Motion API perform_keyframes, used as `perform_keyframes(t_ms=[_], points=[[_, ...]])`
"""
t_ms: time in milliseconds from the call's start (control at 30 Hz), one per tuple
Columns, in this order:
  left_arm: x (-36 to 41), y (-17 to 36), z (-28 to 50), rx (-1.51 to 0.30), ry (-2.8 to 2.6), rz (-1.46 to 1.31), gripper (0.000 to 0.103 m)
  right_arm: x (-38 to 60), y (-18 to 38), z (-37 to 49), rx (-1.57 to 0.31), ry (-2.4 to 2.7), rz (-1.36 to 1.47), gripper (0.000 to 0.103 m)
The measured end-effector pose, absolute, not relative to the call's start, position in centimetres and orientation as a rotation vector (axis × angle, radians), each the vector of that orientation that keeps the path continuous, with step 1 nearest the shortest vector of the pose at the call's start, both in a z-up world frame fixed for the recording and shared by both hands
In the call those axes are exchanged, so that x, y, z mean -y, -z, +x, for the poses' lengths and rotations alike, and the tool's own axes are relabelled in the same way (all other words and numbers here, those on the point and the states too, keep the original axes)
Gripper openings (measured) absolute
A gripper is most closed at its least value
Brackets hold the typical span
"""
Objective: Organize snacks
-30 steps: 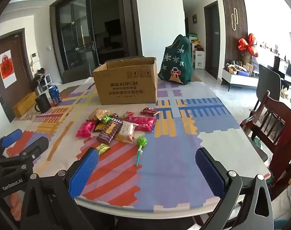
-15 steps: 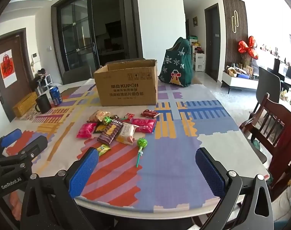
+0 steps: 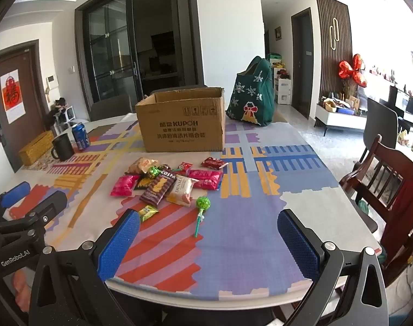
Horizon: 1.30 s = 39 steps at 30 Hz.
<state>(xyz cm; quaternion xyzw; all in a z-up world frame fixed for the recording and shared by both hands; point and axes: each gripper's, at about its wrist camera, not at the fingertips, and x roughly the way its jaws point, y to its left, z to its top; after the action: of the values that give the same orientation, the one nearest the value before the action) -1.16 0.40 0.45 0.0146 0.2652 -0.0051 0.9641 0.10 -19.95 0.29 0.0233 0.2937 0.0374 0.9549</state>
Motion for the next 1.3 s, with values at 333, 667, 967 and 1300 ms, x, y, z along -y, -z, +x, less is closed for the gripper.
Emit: perform_keyframes(t_ms=[333,667,967,1300], points=[[-0.48,-0.89,-1.51,-0.528,0.008,0.028,0.103,19.93,-0.55,-0.05,-0.592,-0.077,0.045,0.102],[-0.47,-0.98,-1.60,-0.526,0.010,0.028,0.103,20.06,-0.93,-0.16,-0.579,-0.076,0.045,0.102],[-0.39,-0.99,-1.61,-0.529,0.015,0.029,0.103,20.06,-0.96,-0.26,-0.577,-0.076,0.044,0.102],[-0.34,-1.07,-1.62,-0.528,0.016,0.029,0.103,20.04,-0.90,-0.28,-0.575,-0.076,0.043,0.102]])
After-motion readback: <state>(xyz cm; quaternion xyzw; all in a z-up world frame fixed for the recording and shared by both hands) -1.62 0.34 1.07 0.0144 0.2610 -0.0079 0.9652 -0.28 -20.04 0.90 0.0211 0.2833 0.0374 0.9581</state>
